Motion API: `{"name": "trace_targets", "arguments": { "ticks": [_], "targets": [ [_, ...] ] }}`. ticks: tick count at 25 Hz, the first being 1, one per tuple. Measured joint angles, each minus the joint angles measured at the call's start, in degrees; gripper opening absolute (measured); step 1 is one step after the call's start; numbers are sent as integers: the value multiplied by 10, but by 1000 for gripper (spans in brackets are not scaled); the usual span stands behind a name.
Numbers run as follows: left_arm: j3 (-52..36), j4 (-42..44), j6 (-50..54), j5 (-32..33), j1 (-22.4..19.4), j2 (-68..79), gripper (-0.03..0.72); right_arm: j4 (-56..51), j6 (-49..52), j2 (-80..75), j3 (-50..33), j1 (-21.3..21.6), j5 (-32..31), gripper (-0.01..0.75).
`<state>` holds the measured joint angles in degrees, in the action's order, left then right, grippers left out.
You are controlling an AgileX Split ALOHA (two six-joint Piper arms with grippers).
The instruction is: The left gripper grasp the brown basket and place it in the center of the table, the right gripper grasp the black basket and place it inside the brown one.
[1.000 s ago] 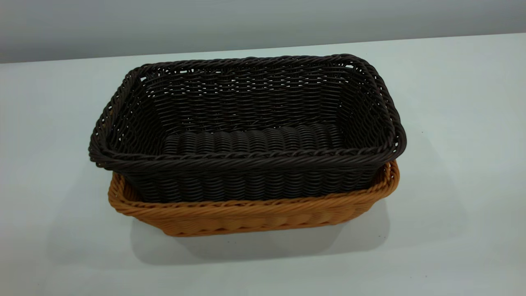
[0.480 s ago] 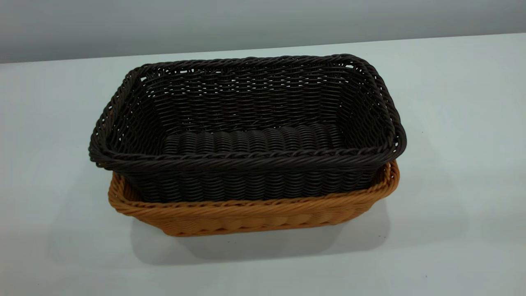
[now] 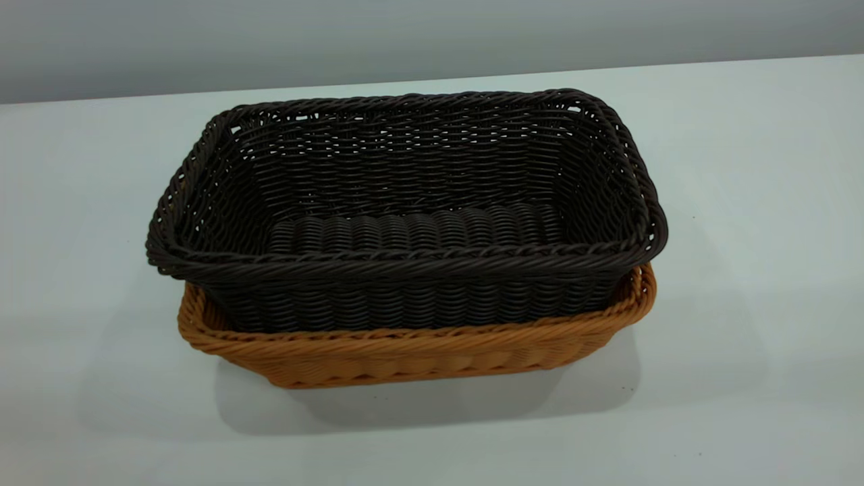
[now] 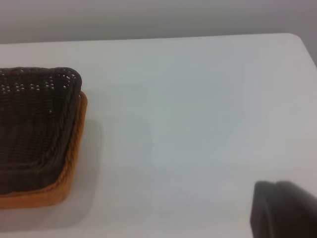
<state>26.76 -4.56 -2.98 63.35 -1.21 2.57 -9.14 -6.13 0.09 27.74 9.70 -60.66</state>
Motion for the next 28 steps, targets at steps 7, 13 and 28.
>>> {"name": "trace_targets", "arguments": {
  "ticks": [7, 13, 28],
  "targets": [
    [0, 5, 0, 1, -10, -27, -1, 0, 0, -1, 0, 0, 0, 4],
    [-1, 5, -1, -1, -9, -26, -1, 1, 0, -1, 0, 0, 0, 4],
    [-1, 5, -1, -2, -9, -26, -1, 1, 0, -1, 0, 0, -1, 4]
  ]
}}
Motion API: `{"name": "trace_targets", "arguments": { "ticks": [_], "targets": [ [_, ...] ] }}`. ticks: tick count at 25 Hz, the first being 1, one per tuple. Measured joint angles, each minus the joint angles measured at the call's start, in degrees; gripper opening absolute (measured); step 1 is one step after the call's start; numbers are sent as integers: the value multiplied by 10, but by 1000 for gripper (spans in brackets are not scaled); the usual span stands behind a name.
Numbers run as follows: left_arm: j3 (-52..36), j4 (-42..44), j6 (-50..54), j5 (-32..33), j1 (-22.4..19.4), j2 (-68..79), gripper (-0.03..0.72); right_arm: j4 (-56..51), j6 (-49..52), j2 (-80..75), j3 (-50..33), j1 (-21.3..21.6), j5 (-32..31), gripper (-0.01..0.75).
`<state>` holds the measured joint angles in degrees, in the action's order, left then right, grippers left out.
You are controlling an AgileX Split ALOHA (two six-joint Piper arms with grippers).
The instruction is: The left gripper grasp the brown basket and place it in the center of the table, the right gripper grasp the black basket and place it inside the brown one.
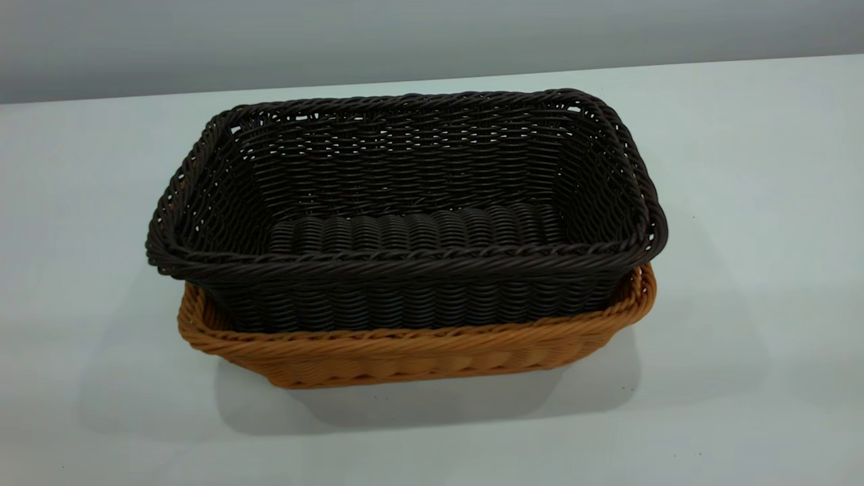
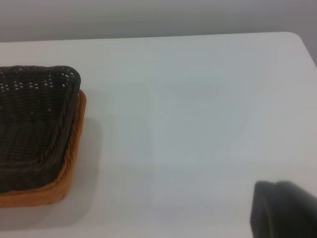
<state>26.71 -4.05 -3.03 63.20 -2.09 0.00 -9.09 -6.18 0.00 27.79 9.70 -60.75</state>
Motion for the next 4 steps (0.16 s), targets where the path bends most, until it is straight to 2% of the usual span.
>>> {"name": "trace_targets", "arguments": {
  "ticks": [4],
  "targets": [
    [0, 0, 1, 0, 0, 0, -1, 0, 0, 0, 0, 0, 0, 4]
  ]
}}
